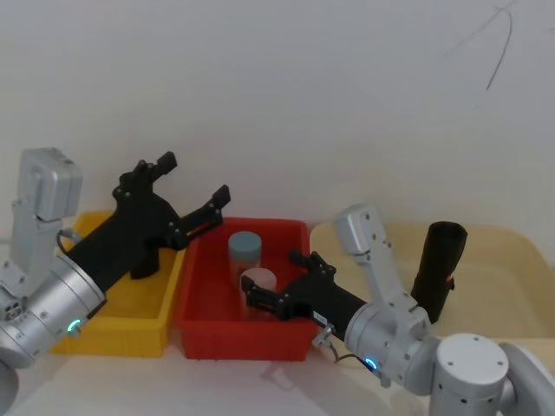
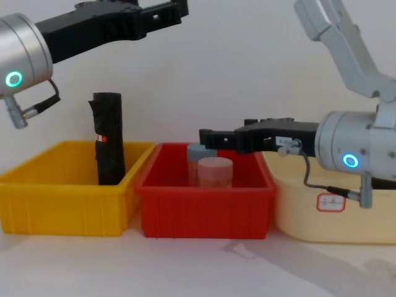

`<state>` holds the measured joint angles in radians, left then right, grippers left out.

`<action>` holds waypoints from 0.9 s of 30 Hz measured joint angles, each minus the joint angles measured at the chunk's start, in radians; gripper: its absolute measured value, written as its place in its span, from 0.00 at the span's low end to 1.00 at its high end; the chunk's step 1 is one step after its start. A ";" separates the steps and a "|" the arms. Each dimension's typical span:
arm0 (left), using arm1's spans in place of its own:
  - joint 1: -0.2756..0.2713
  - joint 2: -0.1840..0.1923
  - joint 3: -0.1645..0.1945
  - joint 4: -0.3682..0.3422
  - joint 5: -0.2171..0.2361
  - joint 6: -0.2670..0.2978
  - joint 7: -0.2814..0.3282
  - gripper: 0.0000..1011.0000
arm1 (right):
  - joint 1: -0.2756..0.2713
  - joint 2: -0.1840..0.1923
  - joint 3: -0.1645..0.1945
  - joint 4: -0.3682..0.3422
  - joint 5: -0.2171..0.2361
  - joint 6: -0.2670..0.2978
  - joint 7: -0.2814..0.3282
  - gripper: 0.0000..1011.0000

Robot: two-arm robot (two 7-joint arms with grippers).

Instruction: Pick up the garbage bag with the one hand and transfer it to the other hand.

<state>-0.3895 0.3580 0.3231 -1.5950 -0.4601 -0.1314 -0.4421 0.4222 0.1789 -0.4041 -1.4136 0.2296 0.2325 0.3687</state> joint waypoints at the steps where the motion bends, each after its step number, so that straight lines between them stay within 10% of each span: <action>1: 0.002 0.001 -0.002 -0.002 0.001 0.000 0.002 0.99 | 0.007 -0.001 -0.006 0.010 -0.002 0.000 0.001 0.99; 27: 0.026 0.019 -0.024 -0.021 0.010 0.002 0.031 0.99 | 0.142 -0.014 -0.074 0.206 -0.051 -0.014 0.026 0.99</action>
<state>-0.3636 0.3769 0.2987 -1.6162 -0.4506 -0.1293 -0.4115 0.5643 0.1652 -0.4784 -1.2078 0.1784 0.2189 0.3948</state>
